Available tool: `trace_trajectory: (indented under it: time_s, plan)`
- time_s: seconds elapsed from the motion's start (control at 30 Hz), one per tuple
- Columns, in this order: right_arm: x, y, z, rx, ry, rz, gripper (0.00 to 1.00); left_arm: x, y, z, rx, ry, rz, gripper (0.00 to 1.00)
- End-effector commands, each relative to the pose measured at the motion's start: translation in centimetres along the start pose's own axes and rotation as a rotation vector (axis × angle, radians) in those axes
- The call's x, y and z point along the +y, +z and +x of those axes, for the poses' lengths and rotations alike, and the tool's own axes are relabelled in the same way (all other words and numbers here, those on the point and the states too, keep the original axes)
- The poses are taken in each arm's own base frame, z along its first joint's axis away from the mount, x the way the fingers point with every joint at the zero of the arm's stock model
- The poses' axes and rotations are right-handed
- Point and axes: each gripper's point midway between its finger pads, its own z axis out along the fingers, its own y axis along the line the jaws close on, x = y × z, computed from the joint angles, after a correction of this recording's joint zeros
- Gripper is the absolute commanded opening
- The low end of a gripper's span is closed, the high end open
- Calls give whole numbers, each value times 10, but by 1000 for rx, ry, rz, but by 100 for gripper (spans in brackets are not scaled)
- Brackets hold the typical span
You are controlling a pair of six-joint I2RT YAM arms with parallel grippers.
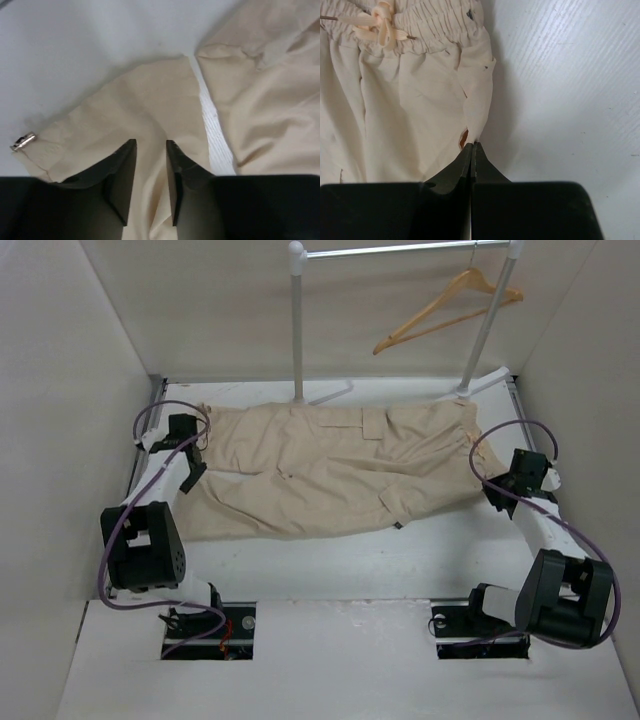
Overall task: Place the trousers on the hanger
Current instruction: Flatten out the trousers at the center of the board.
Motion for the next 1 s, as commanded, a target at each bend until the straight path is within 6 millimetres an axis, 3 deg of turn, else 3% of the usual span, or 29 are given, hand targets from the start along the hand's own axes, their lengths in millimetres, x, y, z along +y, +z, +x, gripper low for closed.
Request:
trace_trajectory:
  time_s: [0.0,0.07,0.17,0.27,0.4,0.6,0.67,0.77,0.83,0.97]
  plan:
    - [-8,-6,-4,-20,18,34,1,66,2,10,58,50,-206,32]
    - [-13,-12,2,-10,19,32,1,86,-8,5,38,0,-204,39]
    - [-20,-23,7,-10,11,21,3,99,-35,-1,-15,-62,-142,45]
    - [-20,-30,10,-5,20,0,7,108,-45,17,32,-66,-115,45]
    - [-9,-32,31,61,11,-48,9,106,-23,56,148,-102,-74,46]
    - [-12,-30,36,76,3,-50,7,93,8,71,221,-187,-31,46]
    - [-11,-30,32,69,9,-52,6,93,17,69,220,-205,-38,37]
    - [-13,-25,30,60,13,-32,5,92,20,48,185,-262,-33,5]
    - [-17,-21,26,54,29,-14,4,89,2,20,123,-307,-5,0]
    - [-22,-21,13,30,66,-6,2,86,-55,-29,-20,-353,42,0]
